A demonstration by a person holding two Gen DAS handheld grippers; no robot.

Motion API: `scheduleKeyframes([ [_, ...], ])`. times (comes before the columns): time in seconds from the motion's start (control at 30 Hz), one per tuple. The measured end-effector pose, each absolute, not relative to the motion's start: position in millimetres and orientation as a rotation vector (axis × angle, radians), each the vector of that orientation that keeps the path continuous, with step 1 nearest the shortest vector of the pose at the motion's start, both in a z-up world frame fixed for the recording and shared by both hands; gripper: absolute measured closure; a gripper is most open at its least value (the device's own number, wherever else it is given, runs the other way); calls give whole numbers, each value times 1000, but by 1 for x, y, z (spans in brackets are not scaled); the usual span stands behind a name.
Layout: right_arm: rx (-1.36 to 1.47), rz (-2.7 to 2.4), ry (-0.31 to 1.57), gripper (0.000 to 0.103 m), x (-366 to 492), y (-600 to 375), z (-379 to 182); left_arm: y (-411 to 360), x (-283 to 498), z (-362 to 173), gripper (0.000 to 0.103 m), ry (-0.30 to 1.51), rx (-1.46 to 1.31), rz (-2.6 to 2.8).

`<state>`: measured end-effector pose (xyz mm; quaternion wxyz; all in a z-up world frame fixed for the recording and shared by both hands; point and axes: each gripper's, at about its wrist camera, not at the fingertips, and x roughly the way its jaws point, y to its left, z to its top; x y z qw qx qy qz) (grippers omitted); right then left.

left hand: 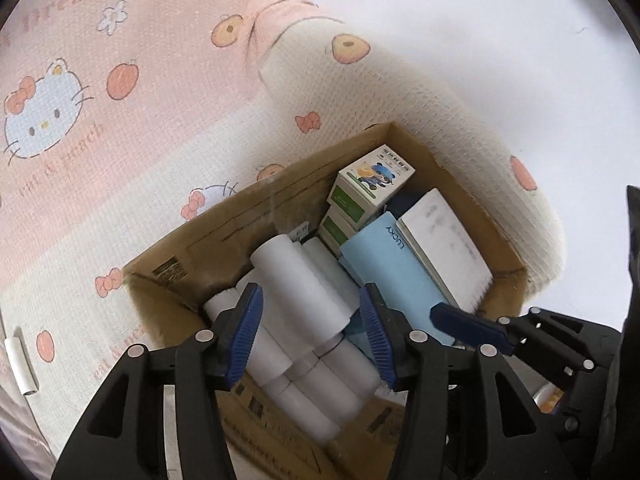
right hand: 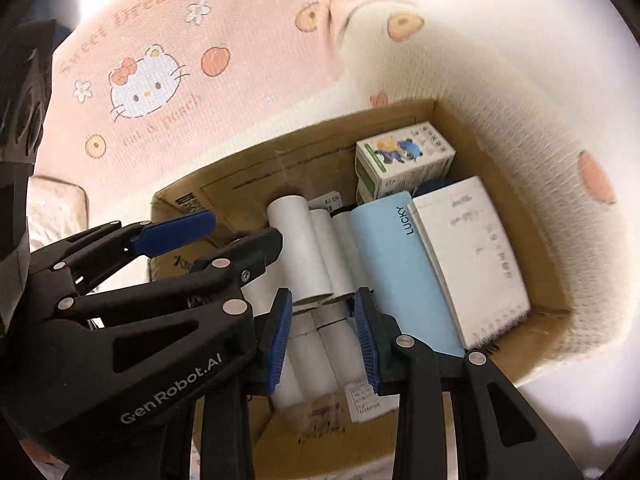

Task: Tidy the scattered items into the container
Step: 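Withdraw both grippers from the box toward the last white tube on the sheet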

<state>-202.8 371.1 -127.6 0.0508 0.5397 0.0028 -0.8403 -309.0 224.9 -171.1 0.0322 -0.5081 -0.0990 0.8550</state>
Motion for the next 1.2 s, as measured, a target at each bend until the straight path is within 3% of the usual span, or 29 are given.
scheduleKeyframes([
  [0.2,1633,-2548,212,73,-187,322,-106,218,-272,-149,48,-215,-1388,2675],
  [0.37,1534,-2572,383,51,-181,294,-101,208,-236,-126,48,-90,-1138,2774],
  [0.57,1400,-2548,419,50,-160,263,-99,183,-211,-122,47,-20,-1184,2768],
  [0.7,1289,-2563,473,50,-147,238,-102,148,-196,-131,47,-118,-1332,2807],
  [0.83,1172,-2500,481,49,-128,205,-112,90,-172,-146,47,-373,-1441,2830],
  [1.03,1118,-2387,685,47,-112,143,-133,29,-124,-172,47,-325,-1644,2932],
  [1.2,1138,-2275,662,46,-107,102,-142,-15,-82,-191,47,-465,-1784,2948],
])
